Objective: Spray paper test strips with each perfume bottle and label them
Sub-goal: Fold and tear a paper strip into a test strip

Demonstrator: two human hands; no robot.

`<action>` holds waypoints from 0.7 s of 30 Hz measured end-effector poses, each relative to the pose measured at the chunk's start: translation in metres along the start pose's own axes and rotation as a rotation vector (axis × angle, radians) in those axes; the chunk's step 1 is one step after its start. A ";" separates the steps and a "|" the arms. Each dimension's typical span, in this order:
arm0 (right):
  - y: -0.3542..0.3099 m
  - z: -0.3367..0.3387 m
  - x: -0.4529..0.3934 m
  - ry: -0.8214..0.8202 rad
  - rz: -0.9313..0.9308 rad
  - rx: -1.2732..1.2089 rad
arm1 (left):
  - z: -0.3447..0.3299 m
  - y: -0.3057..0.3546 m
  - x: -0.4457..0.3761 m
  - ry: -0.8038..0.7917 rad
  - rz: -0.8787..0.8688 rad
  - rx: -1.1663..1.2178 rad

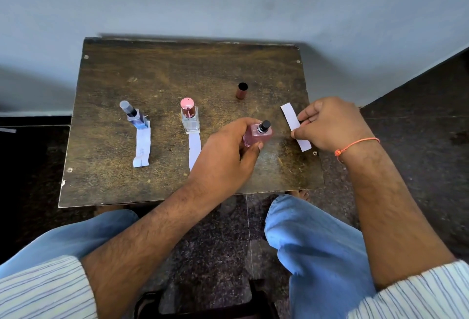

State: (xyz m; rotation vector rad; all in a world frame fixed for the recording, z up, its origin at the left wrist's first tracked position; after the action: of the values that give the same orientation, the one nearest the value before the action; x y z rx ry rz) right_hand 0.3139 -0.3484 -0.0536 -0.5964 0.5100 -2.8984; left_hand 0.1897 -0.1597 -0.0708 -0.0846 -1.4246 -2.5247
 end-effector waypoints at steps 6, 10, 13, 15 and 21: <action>-0.004 0.001 0.001 0.004 0.004 0.012 | 0.004 0.000 0.005 0.010 -0.005 0.023; -0.010 0.003 0.003 0.064 0.046 0.078 | 0.010 0.003 0.009 0.009 -0.017 0.041; -0.017 0.002 0.000 0.094 0.081 0.116 | 0.015 0.004 0.012 0.010 -0.023 0.043; -0.022 -0.001 -0.002 0.100 0.103 0.129 | 0.016 0.007 0.015 0.009 -0.028 0.041; -0.026 -0.006 -0.001 0.046 0.071 0.087 | 0.022 0.021 0.029 -0.006 -0.091 -0.009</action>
State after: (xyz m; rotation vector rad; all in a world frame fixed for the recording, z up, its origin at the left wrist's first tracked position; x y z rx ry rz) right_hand 0.3110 -0.3223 -0.0503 -0.4906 0.3995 -2.8551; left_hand 0.1655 -0.1565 -0.0364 -0.0293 -1.4504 -2.6063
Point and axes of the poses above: each hand's wrist, its own x-axis away from the middle knuckle, its own z-axis out of the back of the hand, y = z × x, the point moved 6 cm from there along -x, towards the middle knuckle, and after that the axes turned 7 degrees about z, right-handed, at the moved point
